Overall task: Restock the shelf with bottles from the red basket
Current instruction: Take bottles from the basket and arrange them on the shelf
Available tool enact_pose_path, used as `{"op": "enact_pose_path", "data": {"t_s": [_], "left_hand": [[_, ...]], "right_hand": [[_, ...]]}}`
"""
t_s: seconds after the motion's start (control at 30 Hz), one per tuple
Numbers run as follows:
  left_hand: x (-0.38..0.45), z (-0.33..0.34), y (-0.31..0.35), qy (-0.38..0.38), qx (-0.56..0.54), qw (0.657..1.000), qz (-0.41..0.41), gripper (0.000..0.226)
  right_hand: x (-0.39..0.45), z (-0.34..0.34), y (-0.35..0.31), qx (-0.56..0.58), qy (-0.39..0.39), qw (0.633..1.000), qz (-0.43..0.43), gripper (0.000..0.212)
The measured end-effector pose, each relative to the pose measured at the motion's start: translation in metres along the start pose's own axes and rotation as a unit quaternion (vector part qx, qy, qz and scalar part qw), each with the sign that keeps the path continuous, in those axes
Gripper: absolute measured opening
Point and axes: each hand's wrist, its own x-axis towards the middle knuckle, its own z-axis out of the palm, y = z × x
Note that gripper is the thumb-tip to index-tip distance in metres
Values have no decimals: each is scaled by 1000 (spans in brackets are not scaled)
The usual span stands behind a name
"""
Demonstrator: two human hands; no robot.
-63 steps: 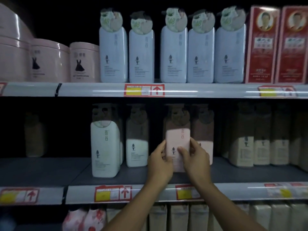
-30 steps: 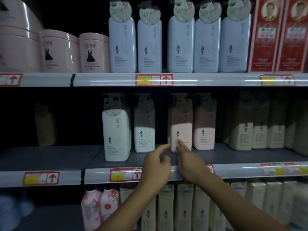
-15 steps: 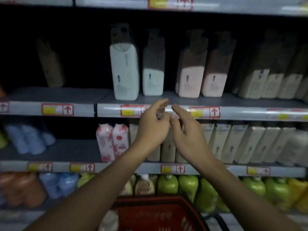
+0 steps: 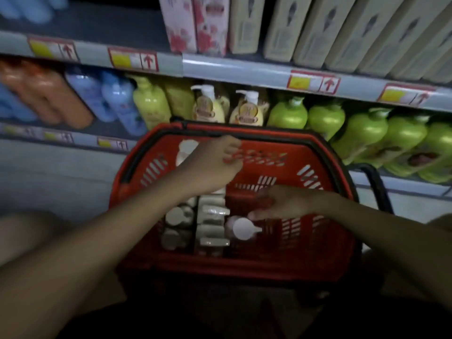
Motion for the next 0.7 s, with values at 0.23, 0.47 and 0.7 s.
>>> {"op": "enact_pose_path", "data": {"t_s": [0.23,0.47,0.7], "left_hand": [[-12,19,1,-44,176,976,124,44],[-21,14,-13,-90,211,961,156,48],[-30,51,-3,-83,113,980,144,108]], "right_hand": [[20,72,-24,-246,11,964,-96,48],[-14,-2,-35,6,220,974,45,43],[-84,-74,-48,274,340,898,49,40]]}}
